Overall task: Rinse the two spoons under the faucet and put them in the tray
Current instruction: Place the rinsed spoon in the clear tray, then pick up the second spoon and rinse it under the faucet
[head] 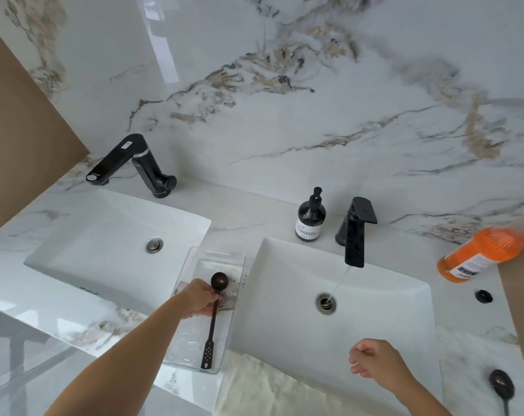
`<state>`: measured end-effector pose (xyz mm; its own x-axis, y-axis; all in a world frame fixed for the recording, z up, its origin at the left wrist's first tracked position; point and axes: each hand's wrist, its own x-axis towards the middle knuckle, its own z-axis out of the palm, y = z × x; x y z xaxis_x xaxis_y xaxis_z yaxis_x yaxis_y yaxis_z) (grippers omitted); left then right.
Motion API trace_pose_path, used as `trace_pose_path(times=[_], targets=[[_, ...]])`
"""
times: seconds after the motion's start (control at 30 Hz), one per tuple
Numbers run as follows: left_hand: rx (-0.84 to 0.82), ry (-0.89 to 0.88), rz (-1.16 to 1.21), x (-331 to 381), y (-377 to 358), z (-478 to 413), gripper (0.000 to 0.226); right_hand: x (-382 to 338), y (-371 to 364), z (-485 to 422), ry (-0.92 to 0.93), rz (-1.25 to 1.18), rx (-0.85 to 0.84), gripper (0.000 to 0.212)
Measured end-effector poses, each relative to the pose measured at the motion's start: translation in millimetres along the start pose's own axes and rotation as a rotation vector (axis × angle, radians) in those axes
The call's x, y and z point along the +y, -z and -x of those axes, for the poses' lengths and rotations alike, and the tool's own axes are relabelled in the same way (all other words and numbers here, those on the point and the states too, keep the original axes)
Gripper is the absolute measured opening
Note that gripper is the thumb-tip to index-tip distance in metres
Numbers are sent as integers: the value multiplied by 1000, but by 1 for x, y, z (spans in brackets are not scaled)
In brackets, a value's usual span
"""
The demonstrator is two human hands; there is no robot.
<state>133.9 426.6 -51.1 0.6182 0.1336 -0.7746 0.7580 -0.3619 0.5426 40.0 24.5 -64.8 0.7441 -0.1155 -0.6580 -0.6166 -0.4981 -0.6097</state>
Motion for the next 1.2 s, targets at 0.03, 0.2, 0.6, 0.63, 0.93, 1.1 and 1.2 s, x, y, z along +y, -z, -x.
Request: trace_pose_path(times=[0.03, 0.2, 0.6, 0.63, 0.93, 1.1, 1.2], targets=[[23, -7, -55, 1, 2, -2, 8, 1, -1, 0, -10, -2, 7, 13], [165, -72, -433, 8, 14, -6, 18, 7, -4, 0, -48, 3, 40, 15], [356, -415, -756, 81, -79, 41, 32, 47, -21, 35, 80, 519, -30, 18], [352, -439, -764, 84, -84, 43, 29, 42, -28, 34, 94, 520, -38, 20], [191, -521, -924, 87, -202, 69, 23, 49, -24, 46, 221, 558, -16, 22], [119, -511, -963, 78, -236, 69, 22, 77, 58, 57, 193, 289, 562, 16], [65, -501, -992, 73, -261, 73, 20, 125, 117, 64, -26, 300, 761, 13]])
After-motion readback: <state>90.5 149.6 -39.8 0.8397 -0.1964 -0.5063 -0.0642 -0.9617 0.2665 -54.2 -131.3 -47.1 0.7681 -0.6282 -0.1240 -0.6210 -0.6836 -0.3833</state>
